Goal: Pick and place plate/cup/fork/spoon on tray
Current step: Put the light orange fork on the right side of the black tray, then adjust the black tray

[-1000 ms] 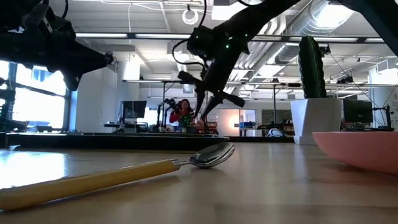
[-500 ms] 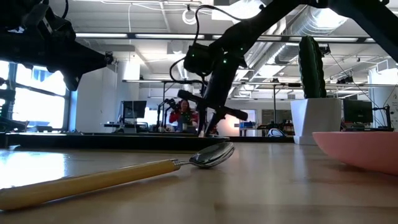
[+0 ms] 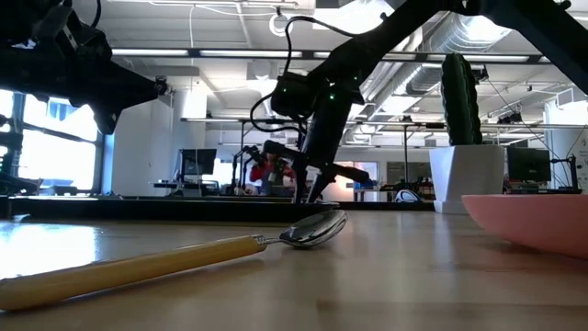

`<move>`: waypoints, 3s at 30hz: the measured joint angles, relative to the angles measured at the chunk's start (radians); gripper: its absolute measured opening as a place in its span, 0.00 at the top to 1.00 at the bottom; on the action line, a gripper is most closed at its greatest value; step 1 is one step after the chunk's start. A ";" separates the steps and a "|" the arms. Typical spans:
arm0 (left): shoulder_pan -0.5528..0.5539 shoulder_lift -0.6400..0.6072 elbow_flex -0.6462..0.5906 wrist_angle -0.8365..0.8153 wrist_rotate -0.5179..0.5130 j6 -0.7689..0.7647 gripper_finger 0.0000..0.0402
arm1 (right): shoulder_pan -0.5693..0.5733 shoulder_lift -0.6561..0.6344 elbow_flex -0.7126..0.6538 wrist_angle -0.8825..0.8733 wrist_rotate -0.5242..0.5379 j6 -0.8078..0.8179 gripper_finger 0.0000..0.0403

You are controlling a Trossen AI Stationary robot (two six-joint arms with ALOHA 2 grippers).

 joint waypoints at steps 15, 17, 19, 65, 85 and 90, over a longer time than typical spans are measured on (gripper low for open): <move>0.000 0.000 0.000 0.000 0.000 0.000 0.82 | 0.005 0.003 0.000 -0.005 0.029 0.012 0.88; 0.000 0.000 0.000 0.000 0.000 0.000 0.82 | 0.005 0.004 0.000 -0.006 0.029 0.022 0.85; 0.000 0.000 0.000 0.000 0.000 0.000 0.82 | 0.005 0.004 0.000 -0.007 0.029 0.021 0.82; 0.000 0.000 0.000 0.002 0.000 -0.001 0.82 | -0.036 -0.190 -0.001 -0.082 0.080 -0.207 0.74; 0.000 0.000 0.000 0.018 -0.149 0.008 0.82 | -0.074 -0.210 0.000 -0.253 0.090 -0.366 0.74; 0.000 0.000 0.000 0.021 -0.188 0.018 0.82 | -0.093 -0.182 0.000 -0.241 0.084 -0.348 0.74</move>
